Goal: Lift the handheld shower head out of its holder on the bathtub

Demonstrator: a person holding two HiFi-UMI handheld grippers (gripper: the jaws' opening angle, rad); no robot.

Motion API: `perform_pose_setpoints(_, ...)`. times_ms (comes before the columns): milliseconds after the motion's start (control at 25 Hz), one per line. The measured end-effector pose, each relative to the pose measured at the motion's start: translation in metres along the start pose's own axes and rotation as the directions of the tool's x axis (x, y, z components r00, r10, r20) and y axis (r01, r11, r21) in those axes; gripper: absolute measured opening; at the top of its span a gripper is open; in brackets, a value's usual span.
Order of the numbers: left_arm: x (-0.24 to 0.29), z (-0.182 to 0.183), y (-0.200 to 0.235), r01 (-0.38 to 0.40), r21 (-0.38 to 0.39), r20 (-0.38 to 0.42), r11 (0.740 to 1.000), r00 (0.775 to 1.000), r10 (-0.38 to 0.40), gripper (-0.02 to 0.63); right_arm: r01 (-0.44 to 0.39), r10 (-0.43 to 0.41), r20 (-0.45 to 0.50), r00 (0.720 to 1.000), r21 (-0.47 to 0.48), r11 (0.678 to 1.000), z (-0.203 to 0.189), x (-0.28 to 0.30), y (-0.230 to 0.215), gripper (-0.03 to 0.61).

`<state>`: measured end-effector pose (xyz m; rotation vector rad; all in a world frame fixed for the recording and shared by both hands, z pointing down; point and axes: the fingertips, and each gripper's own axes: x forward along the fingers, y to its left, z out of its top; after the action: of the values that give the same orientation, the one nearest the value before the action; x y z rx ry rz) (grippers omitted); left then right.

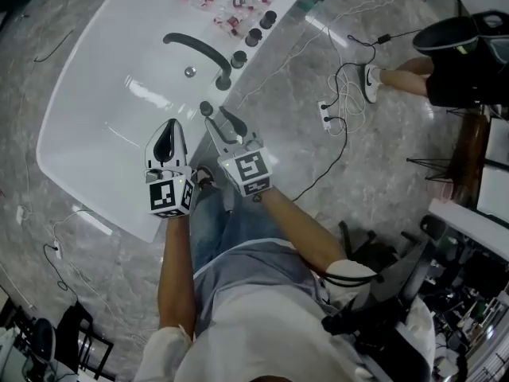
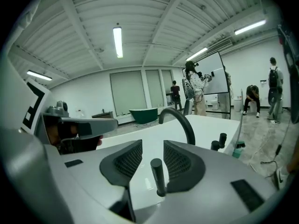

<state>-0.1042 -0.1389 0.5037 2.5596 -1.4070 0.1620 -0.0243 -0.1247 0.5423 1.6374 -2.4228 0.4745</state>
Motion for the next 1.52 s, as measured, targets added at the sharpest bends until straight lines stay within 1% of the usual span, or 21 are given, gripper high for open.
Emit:
perform_pose_setpoints(80,0.005,-0.021,0.015,0.024,0.031,-0.005,0.999,1.0,-0.024,0.018,0.068,-0.069,-0.014,0.998,-0.013,0.998,-0.027,0.016,0.005,0.143)
perform_pose_setpoints(160,0.012,-0.048,0.022,0.065,0.088,-0.026,0.994,0.998,-0.063,0.018,0.141,-0.142,-0.03,0.989,-0.036,0.989,-0.057,0.028,0.006,0.17)
perform_pose_setpoints(200,0.017,-0.061,0.024,0.086,0.102,-0.036,0.991,0.996,-0.083,0.018,0.173,-0.174,-0.037,0.984,-0.04,0.984,-0.072,0.034,0.006,0.174)
perform_pose_setpoints(280,0.028,-0.084,0.028,0.12,0.09,-0.044,0.989,0.992,-0.117,0.018,0.216,-0.218,-0.053,0.975,-0.036,0.976,-0.099,0.047,0.005,0.182)
perform_pose_setpoints(400,0.04,-0.107,0.029,0.159,0.035,-0.051,0.987,0.986,-0.157,0.018,0.247,-0.25,-0.087,0.964,-0.053,0.968,-0.138,0.072,-0.001,0.183)
perform_pose_setpoints(520,0.036,-0.123,0.028,0.168,0.019,-0.055,0.986,0.985,-0.166,0.018,0.288,-0.297,-0.137,0.945,-0.078,0.954,-0.18,0.096,-0.015,0.183)
perform_pose_setpoints(640,0.036,-0.139,0.033,0.182,0.024,-0.058,0.983,0.982,-0.18,0.018,0.323,-0.33,-0.168,0.929,-0.068,0.944,-0.213,0.123,-0.027,0.183)
perform_pose_setpoints(760,0.033,-0.153,0.043,0.176,0.021,-0.061,0.984,0.983,-0.175,0.018,0.333,-0.34,-0.201,0.918,-0.071,0.94,-0.237,0.144,-0.033,0.183)
perform_pose_setpoints(840,0.029,-0.156,0.049,0.167,0.017,-0.063,0.986,0.984,-0.166,0.018,0.348,-0.354,-0.216,0.91,-0.067,0.935,-0.245,0.148,-0.038,0.176)
perform_pose_setpoints(880,0.027,-0.155,0.052,0.162,0.017,-0.061,0.987,0.985,-0.161,0.018,0.349,-0.355,-0.215,0.91,-0.067,0.935,-0.246,0.15,-0.038,0.148)
perform_pose_setpoints(920,0.024,-0.154,0.055,0.156,0.018,-0.057,0.988,0.986,-0.154,0.018,0.344,-0.351,-0.212,0.912,-0.068,0.936,-0.247,0.15,-0.037,0.138)
perform_pose_setpoints(1040,0.019,-0.148,0.062,0.14,0.041,-0.046,0.989,0.989,-0.138,0.018,0.329,-0.337,-0.205,0.919,-0.07,0.942,-0.246,0.148,-0.033,0.132)
perform_pose_setpoints(1120,0.017,-0.143,0.061,0.135,0.066,-0.054,0.989,0.99,-0.131,0.018,0.326,-0.333,-0.196,0.922,-0.066,0.943,-0.237,0.14,-0.033,0.13)
perform_pose_setpoints(1200,0.012,-0.133,0.063,0.124,0.072,-0.056,0.99,0.991,-0.12,0.018,0.311,-0.317,-0.179,0.931,-0.066,0.948,-0.219,0.129,-0.026,0.129)
perform_pose_setpoints(1280,0.007,-0.114,0.064,0.113,0.07,-0.043,0.991,0.993,-0.11,0.018,0.29,-0.298,-0.158,0.941,-0.071,0.954,-0.197,0.117,-0.017,0.129)
perform_pose_setpoints(1400,0.0,-0.079,0.059,0.095,0.057,-0.002,0.994,0.995,-0.095,0.018,0.265,-0.271,-0.118,0.955,-0.06,0.962,-0.154,0.095,-0.007,0.129)
perform_pose_setpoints(1520,-0.014,-0.041,0.047,0.088,0.042,0.038,0.995,0.995,-0.09,0.018,0.273,-0.275,-0.084,0.958,-0.029,0.962,-0.11,0.06,0.003,0.129)
